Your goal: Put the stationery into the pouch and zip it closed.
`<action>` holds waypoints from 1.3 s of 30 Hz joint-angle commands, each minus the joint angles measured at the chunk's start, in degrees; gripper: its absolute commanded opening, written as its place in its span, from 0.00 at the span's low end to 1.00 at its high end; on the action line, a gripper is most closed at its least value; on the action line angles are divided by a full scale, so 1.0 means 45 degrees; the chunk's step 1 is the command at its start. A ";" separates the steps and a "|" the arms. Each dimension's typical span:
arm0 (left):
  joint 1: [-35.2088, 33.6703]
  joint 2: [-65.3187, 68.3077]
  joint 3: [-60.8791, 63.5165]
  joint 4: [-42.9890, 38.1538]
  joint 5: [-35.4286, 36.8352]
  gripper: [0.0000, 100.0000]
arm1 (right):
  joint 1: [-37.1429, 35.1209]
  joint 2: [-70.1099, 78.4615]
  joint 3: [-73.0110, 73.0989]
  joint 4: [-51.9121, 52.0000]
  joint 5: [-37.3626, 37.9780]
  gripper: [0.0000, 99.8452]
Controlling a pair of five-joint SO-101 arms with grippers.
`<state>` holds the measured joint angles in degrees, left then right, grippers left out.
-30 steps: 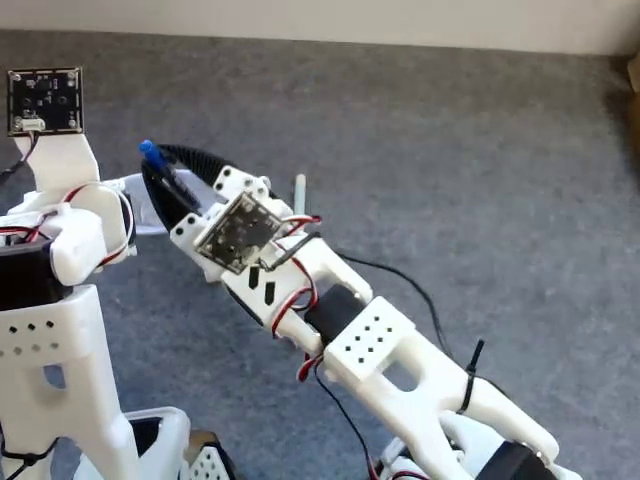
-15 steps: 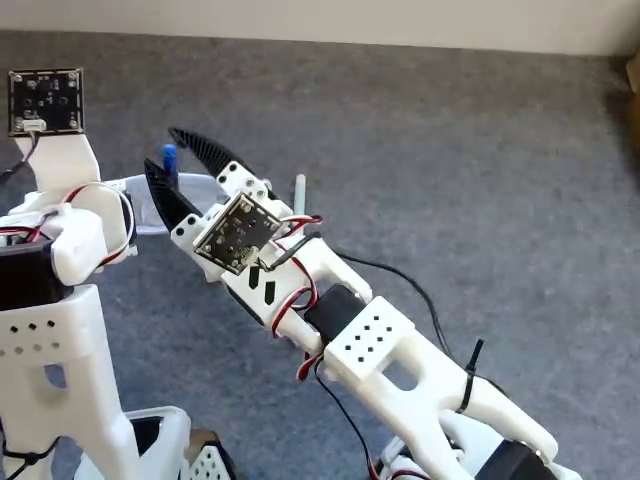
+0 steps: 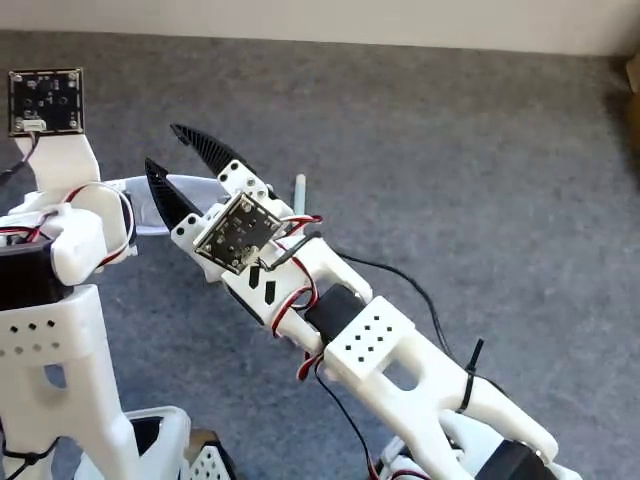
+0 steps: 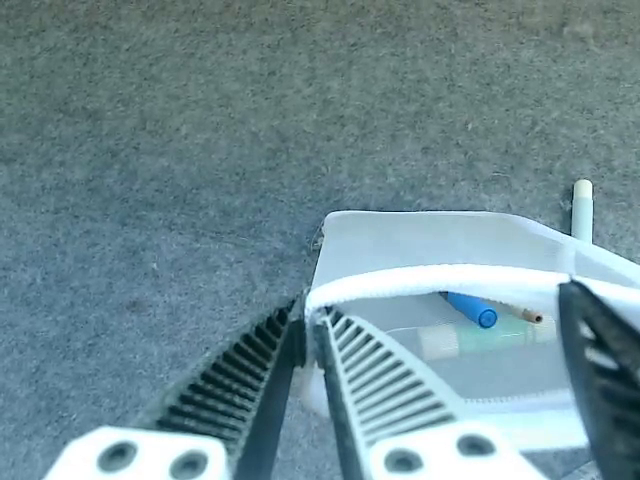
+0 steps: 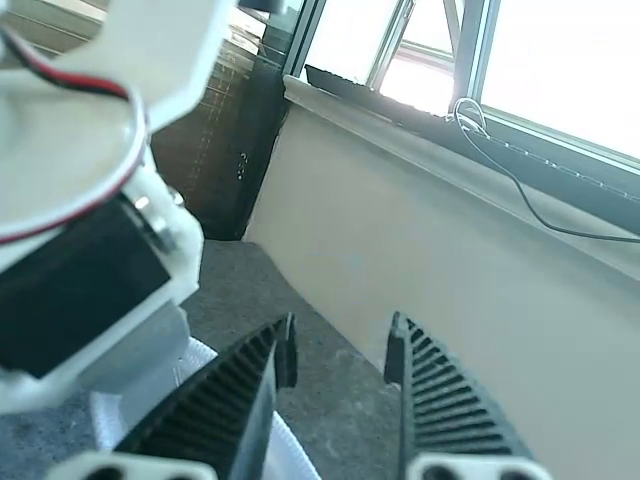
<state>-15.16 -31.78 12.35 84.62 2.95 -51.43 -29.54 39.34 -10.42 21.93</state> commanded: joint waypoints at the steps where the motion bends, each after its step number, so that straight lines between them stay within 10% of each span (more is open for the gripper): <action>1: -0.0186 0.0381 0.0557 0.0000 0.0156 0.01 | 0.0830 -0.0147 -0.1045 0.0107 0.0156 0.14; 18: -0.0186 0.0381 0.0557 -0.0039 0.0156 0.01 | 0.3448 0.0010 -0.8821 1.0462 -0.3399 0.14; 39: -0.1241 -0.1045 0.0576 0.0000 0.0156 0.01 | 0.5538 0.1495 -1.1634 1.4369 -0.3419 0.14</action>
<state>-19.65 -34.07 12.62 84.62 2.95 -27.87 -27.87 -9.19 49.98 7.08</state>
